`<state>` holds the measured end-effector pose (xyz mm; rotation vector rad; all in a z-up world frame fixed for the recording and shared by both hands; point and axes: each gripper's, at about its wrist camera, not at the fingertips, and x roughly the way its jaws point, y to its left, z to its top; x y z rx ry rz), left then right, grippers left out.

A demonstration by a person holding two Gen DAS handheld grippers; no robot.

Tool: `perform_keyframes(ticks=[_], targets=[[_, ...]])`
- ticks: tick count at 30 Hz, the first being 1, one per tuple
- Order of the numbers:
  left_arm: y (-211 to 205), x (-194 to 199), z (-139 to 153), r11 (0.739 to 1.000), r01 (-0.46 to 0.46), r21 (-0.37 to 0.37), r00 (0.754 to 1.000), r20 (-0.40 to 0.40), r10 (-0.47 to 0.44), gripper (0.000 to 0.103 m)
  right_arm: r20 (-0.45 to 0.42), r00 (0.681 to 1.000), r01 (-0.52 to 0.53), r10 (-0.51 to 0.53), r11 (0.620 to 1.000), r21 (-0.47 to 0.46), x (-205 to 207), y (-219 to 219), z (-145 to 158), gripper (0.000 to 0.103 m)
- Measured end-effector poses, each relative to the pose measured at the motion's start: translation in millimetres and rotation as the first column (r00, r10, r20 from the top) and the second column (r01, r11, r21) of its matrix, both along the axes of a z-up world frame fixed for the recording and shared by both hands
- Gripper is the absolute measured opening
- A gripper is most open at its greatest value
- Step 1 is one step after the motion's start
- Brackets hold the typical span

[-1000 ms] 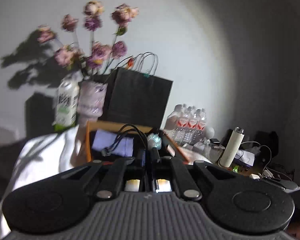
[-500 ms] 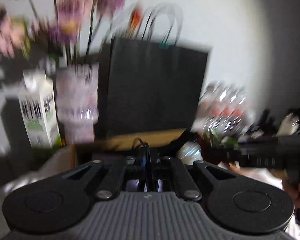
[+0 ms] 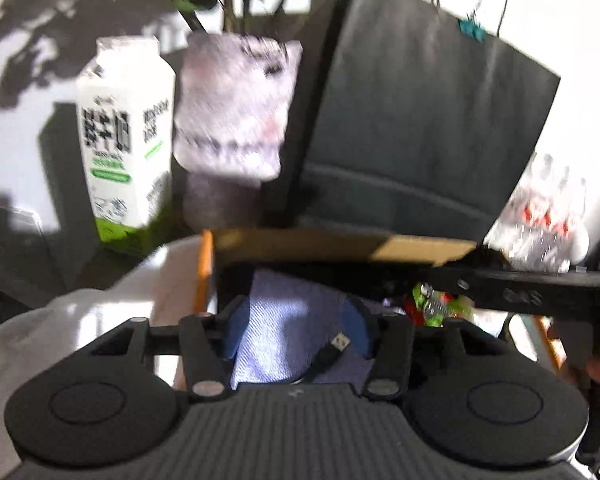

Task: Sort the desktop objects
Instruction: 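Lower the cable and rose into the red box and open both tools, then withdraw both tools from the box back over the towel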

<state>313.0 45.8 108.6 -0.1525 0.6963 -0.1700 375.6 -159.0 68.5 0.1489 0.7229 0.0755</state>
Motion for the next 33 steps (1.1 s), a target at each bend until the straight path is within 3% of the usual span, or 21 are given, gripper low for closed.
perform_keyframes(ticks=[8, 10, 13, 16, 20, 25, 28, 31, 33], targets=[[0.9, -52.3, 28.8, 0.998, -0.048, 0.03, 0.999, 0.001, 0.047, 0.075, 0.025, 0.999, 0.023, -0.022, 0.999, -0.043, -65.6, -13.8, 29.0, 0.082], [-0.7, -78.7, 23.6, 0.999, -0.038, 0.035, 0.999, 0.002, 0.038, 0.075, 0.033, 0.999, 0.017, -0.016, 0.999, -0.043, -93.0, -13.2, 30.2, 0.089], [-5.1, -125.5, 12.6, 0.996, -0.025, 0.084, 1.0, 0.009, 0.025, 0.075, 0.063, 0.998, 0.004, -0.001, 0.999, -0.036, -135.7, -18.9, 31.2, 0.09], [0.5, -172.4, -2.9, 0.999, -0.032, 0.034, 0.999, -0.006, 0.032, 0.075, 0.099, 0.995, 0.001, 0.002, 0.999, -0.039, -182.4, -15.1, 28.1, 0.091], [8.9, -240.4, -21.6, 0.999, -0.052, -0.002, 0.999, -0.002, 0.052, 0.078, 0.143, 0.99, -0.018, 0.019, 1.0, -0.01, -250.6, -7.8, 14.4, 0.097], [9.9, -336.2, -51.2, 0.997, -0.06, -0.038, 0.998, 0.023, 0.061, 0.081, 0.182, 0.983, -0.031, 0.036, 0.999, -0.032, -351.3, 9.3, -24.1, 0.1], [1.3, -386.4, -67.8, 0.992, -0.087, -0.092, 0.996, -0.015, 0.086, 0.081, 0.172, 0.985, 0.011, -0.001, 0.998, -0.058, -402.0, 23.2, -43.8, 0.1], [-17.1, -428.1, -75.3, 0.999, 0.017, -0.05, 1.0, -0.015, -0.017, 0.081, 0.184, 0.982, 0.05, -0.042, 0.998, -0.042, -444.0, 35.0, -57.5, 0.101], [-23.0, -445.3, -70.6, 1.0, 0.024, -0.011, 0.999, 0.026, -0.024, 0.081, 0.17, 0.985, 0.033, -0.027, 0.999, -0.034, -465.5, 42.5, -64.6, 0.101]])
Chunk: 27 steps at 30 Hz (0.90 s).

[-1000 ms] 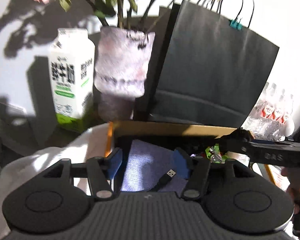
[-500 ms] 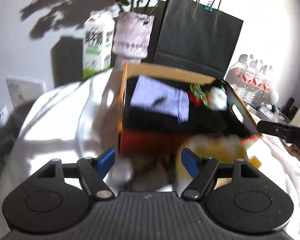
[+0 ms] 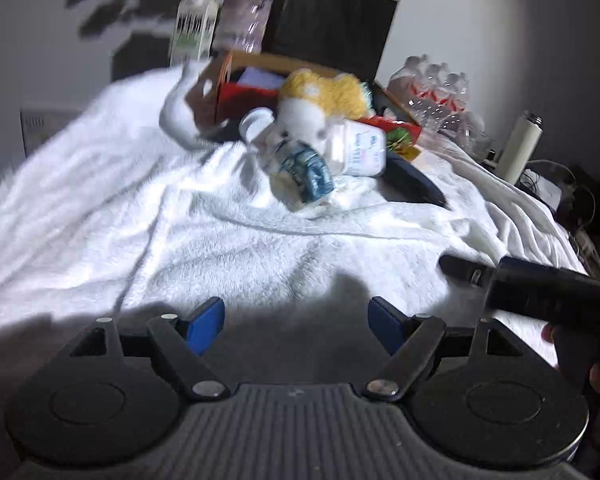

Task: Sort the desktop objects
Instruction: 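Withdraw both tools from the box back over the towel, then grasp the blue-wrapped item with the left tool while the right tool grasps the white tissue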

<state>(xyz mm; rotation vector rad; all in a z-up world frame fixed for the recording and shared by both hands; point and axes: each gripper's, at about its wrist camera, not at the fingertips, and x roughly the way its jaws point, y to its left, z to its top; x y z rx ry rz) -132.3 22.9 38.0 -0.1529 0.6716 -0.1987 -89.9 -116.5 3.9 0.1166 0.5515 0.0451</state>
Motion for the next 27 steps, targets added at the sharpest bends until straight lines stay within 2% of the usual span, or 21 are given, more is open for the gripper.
perform_keyframes(ticks=[2, 5, 7, 13, 15, 17, 21, 23, 25, 27], targets=[[-3.7, -4.9, 9.0, 0.999, 0.024, 0.024, 0.999, 0.045, -0.025, 0.081, 0.004, 0.999, -0.035, 0.035, 0.999, -0.029, -19.6, 7.5, -4.9, 0.101], [-8.0, -3.8, 15.6, 0.999, 0.006, 0.051, 0.996, 0.093, -0.01, 0.082, 0.018, 0.999, -0.032, 0.033, 0.996, -0.08, -33.1, 14.7, -4.5, 0.101], [-10.2, -2.1, 11.1, 0.999, 0.009, 0.054, 0.997, 0.077, -0.014, 0.082, 0.028, 0.999, -0.011, 0.014, 0.996, -0.094, -35.1, 14.5, -2.5, 0.101], [-10.3, 6.4, -10.3, 1.0, 0.019, 0.017, 1.0, 0.023, -0.019, 0.081, 0.045, 0.999, 0.016, -0.014, 0.999, -0.044, -28.0, 2.6, -3.1, 0.097], [-11.2, 12.7, -9.5, 1.0, 0.018, 0.011, 0.999, 0.032, -0.018, 0.081, 0.046, 0.999, 0.009, -0.008, 0.999, -0.039, -24.3, 1.7, -4.5, 0.091], [-11.5, 23.9, -4.1, 1.0, 0.009, 0.004, 0.999, 0.052, -0.01, 0.081, 0.054, 0.999, -0.003, 0.005, 0.999, -0.037, -19.1, 1.3, -4.6, 0.09], [-12.0, 65.7, 6.5, 0.999, -0.03, -0.034, 0.995, 0.097, 0.033, 0.08, 0.058, 0.998, -0.017, 0.019, 0.999, -0.039, -0.7, -1.1, -3.0, 0.076], [-13.4, 92.5, 6.8, 0.997, -0.057, -0.057, 0.994, 0.086, 0.062, 0.078, 0.051, 0.998, -0.028, 0.029, 0.999, -0.034, 12.9, -2.2, -1.8, 0.07], [-14.3, 116.4, 2.9, 0.992, -0.051, -0.112, 0.996, 0.062, 0.058, 0.077, 0.051, 0.997, -0.05, 0.052, 0.998, -0.042, 27.5, 0.4, 0.1, 0.066], [-16.5, 134.8, -1.6, 0.99, -0.044, -0.135, 0.998, 0.041, 0.05, 0.077, 0.042, 0.996, -0.079, 0.082, 0.995, -0.06, 42.5, 4.4, 0.0, 0.056]])
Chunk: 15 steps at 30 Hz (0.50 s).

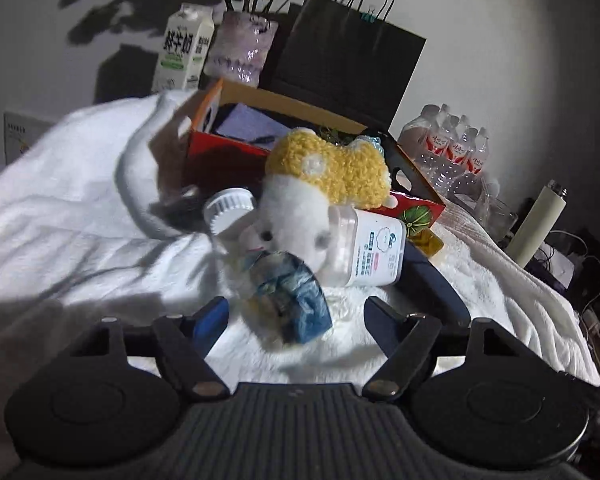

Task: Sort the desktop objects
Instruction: 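Grasp the blue-wrapped item with the left tool while the right tool grasps the white tissue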

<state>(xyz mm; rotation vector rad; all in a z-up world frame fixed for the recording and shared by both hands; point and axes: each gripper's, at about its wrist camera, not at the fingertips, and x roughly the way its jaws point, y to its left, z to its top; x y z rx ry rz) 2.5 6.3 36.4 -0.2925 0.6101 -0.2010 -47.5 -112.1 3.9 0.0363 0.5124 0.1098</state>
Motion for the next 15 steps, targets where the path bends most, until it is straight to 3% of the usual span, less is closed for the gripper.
perform_keyframes(ticks=[1, 3, 5, 8, 14, 15], targets=[[-1.0, 6.3, -2.8, 1.0, -0.008, -0.001, 1.0, -0.004, 0.008, 0.077, -0.006, 1.0, -0.008, 0.008, 1.0, -0.01, 6.9, 3.4, -0.6, 0.054], [-0.8, 16.2, -8.4, 1.0, -0.022, -0.006, 0.999, -0.024, 0.022, 0.065, -0.014, 1.0, -0.023, 0.023, 0.999, -0.023, 19.4, 8.6, -3.2, 0.054], [3.8, 20.9, -15.2, 0.999, -0.006, -0.033, 0.998, -0.065, 0.004, 0.021, -0.024, 0.999, -0.034, 0.033, 0.999, -0.027, 31.6, 12.9, -6.0, 0.054], [17.6, 12.1, -18.7, 0.996, 0.016, -0.087, 0.996, -0.09, -0.024, 0.017, -0.035, 0.998, -0.052, 0.051, 0.998, -0.029, 49.0, 18.9, -7.8, 0.054], [41.0, -13.5, -8.7, 0.996, 0.017, -0.085, 0.996, -0.081, -0.024, 0.016, -0.045, 0.993, -0.108, 0.107, 0.994, -0.023, 85.9, 39.4, -9.1, 0.054], [44.4, -14.8, -7.4, 0.997, 0.009, -0.083, 0.997, -0.079, -0.015, 0.016, -0.057, 0.992, -0.116, 0.114, 0.993, -0.024, 92.2, 43.5, -12.3, 0.05]])
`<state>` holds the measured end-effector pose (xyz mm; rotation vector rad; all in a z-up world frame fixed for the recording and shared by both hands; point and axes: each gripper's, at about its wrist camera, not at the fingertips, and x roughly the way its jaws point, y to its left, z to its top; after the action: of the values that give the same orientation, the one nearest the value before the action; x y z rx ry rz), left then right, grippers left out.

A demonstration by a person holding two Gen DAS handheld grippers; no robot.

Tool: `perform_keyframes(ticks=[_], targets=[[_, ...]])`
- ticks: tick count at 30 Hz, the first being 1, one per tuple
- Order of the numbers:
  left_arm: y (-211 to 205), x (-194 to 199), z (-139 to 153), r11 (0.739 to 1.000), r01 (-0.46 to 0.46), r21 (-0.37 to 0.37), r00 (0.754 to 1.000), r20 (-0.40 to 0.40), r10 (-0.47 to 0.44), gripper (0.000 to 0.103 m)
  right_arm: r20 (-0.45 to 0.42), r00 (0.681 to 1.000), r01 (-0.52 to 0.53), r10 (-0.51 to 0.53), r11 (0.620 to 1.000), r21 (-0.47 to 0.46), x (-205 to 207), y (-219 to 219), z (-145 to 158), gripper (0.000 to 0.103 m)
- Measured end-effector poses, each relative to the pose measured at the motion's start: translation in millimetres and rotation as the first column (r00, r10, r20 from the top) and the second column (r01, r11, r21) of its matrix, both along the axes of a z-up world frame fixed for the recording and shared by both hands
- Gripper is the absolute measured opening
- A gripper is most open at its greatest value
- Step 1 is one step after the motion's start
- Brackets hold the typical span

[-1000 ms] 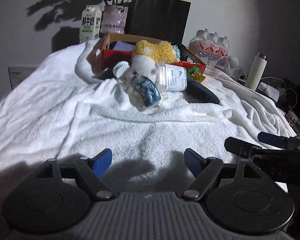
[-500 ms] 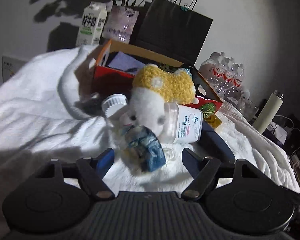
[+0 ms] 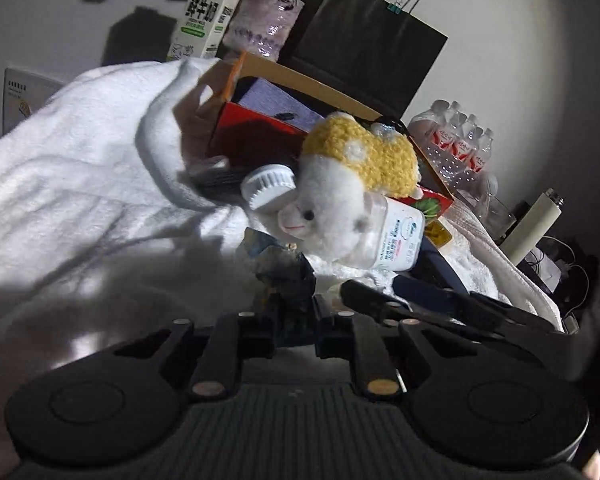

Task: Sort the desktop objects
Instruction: 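Grasp the blue-wrapped item with the left tool while the right tool grasps the white tissue, then carry the blue item and tissue into the red box and release both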

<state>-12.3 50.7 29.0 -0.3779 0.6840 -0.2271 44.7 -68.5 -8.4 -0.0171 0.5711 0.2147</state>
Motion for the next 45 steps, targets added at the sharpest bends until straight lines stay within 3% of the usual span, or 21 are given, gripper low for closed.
perform_keyframes(ticks=[1, 3, 11, 15, 24, 37, 45], targets=[[3.0, 0.2, 0.8, 1.0, -0.012, 0.004, 1.0, 0.0, 0.012, 0.016, -0.021, 1.0, -0.004, 0.004, 1.0, -0.003, 6.0, 4.5, -3.9, 0.045], [6.7, 0.5, 0.9, 1.0, -0.027, 0.013, 1.0, -0.004, 0.028, 0.016, -0.042, 0.999, -0.027, 0.027, 1.0, -0.01, 11.0, 12.0, -9.4, 0.022], [-8.6, -8.1, 10.3, 0.999, 0.0, 0.055, 1.0, 0.015, -0.001, 0.016, 0.051, 0.998, 0.04, -0.04, 0.999, -0.014, -33.9, -5.4, 14.2, 0.021], [-27.2, -14.2, 15.0, 0.992, -0.005, 0.129, 1.0, 0.014, 0.003, 0.016, 0.062, 0.994, 0.086, -0.09, 0.995, 0.059, -63.4, -36.1, 18.3, 0.021], [-73.7, -42.0, 25.1, 0.973, -0.045, 0.224, 0.999, 0.024, 0.041, 0.016, 0.08, 0.996, 0.033, -0.042, 0.992, 0.121, -102.4, -72.7, 16.4, 0.021], [-110.8, -49.7, 33.5, 0.95, -0.043, 0.309, 0.999, 0.038, 0.032, 0.016, 0.11, 0.991, 0.051, -0.071, 0.984, 0.172, -130.2, -113.8, 14.3, 0.021], [-112.3, -46.3, 35.4, 0.949, -0.056, 0.31, 0.998, 0.045, 0.044, 0.016, 0.103, 0.991, 0.065, -0.083, 0.983, 0.173, -129.6, -122.8, 12.6, 0.021]])
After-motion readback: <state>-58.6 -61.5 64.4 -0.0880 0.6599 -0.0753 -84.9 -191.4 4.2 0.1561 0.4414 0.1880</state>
